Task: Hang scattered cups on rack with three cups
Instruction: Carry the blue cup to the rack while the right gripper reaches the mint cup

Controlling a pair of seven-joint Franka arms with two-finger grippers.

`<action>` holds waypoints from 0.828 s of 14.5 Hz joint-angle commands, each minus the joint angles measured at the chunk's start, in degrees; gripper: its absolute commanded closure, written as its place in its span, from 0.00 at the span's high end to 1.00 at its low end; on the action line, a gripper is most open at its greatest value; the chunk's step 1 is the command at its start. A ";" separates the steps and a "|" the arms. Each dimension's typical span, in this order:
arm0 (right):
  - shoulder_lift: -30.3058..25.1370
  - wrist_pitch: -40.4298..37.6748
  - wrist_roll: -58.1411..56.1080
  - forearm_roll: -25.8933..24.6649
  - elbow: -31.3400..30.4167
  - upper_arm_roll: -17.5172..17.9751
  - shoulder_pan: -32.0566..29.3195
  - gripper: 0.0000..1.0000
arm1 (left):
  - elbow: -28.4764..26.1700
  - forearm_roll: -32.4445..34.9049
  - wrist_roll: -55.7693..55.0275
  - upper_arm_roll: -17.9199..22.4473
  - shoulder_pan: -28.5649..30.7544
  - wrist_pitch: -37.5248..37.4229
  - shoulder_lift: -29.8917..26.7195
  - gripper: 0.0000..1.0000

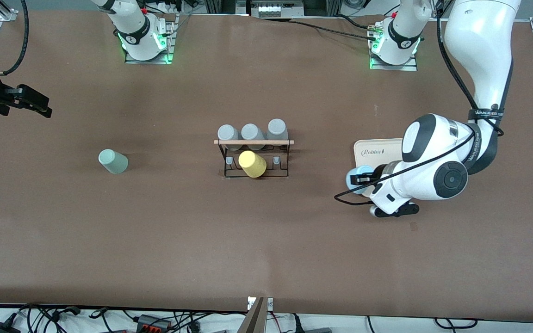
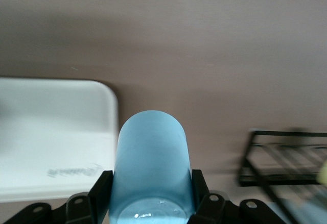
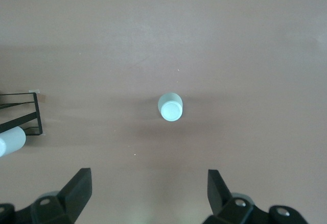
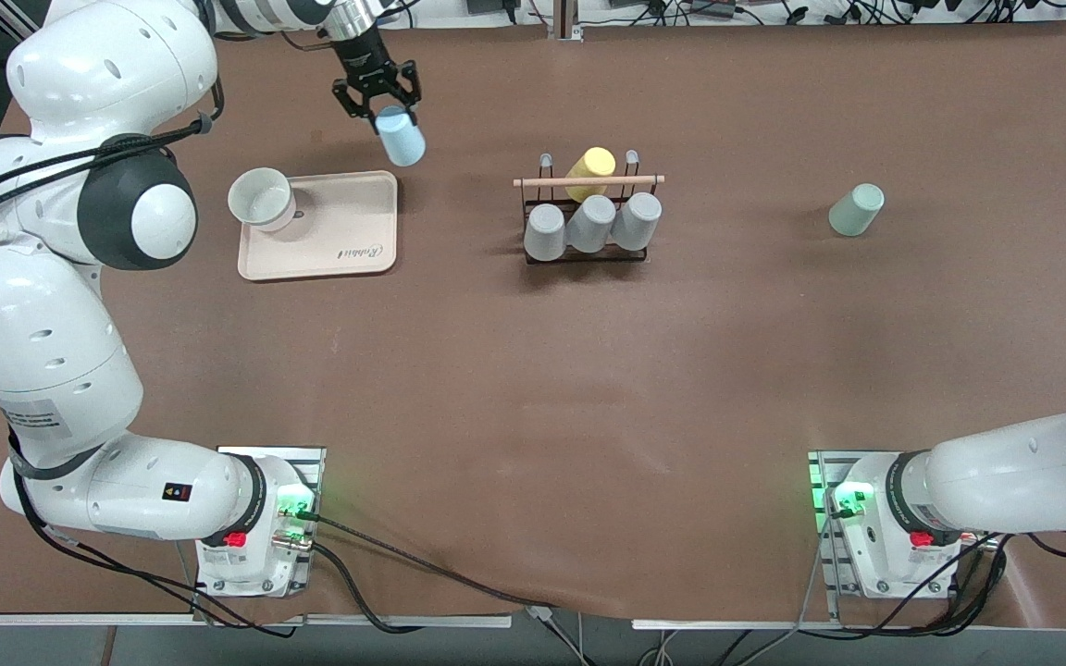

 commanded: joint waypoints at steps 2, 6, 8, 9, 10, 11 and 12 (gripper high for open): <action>0.36 0.87 -0.58 -0.78 -1.36 0.12 -0.53 1.00 | 7.02 -5.74 -15.02 0.01 -5.08 0.75 2.48 0.01; 1.51 3.14 -0.68 -0.42 -8.02 0.03 -0.71 1.00 | 8.80 -8.38 -32.43 0.01 -10.80 12.16 5.91 0.01; 1.25 9.01 -0.68 -0.25 -14.51 -0.14 -0.71 1.00 | 8.80 -8.47 -34.30 0.01 -11.69 14.47 6.27 0.01; 1.25 11.92 -0.68 -0.25 -17.42 -0.23 -0.88 1.00 | 8.80 -8.56 -34.66 0.01 -11.69 14.47 6.27 0.01; 1.25 15.08 -0.68 -0.33 -20.58 -0.32 -1.58 1.00 | 8.80 -8.91 -35.53 -0.08 -11.78 14.38 6.18 0.01; 1.25 17.89 -0.68 -0.51 -23.40 -0.32 -1.93 1.00 | 8.80 -9.78 -35.80 -0.17 -11.78 13.77 5.74 0.01; 1.25 21.40 -0.76 -0.60 -26.38 -0.41 -2.20 1.00 | 8.80 -9.97 -35.80 -0.17 -12.04 13.07 5.22 0.01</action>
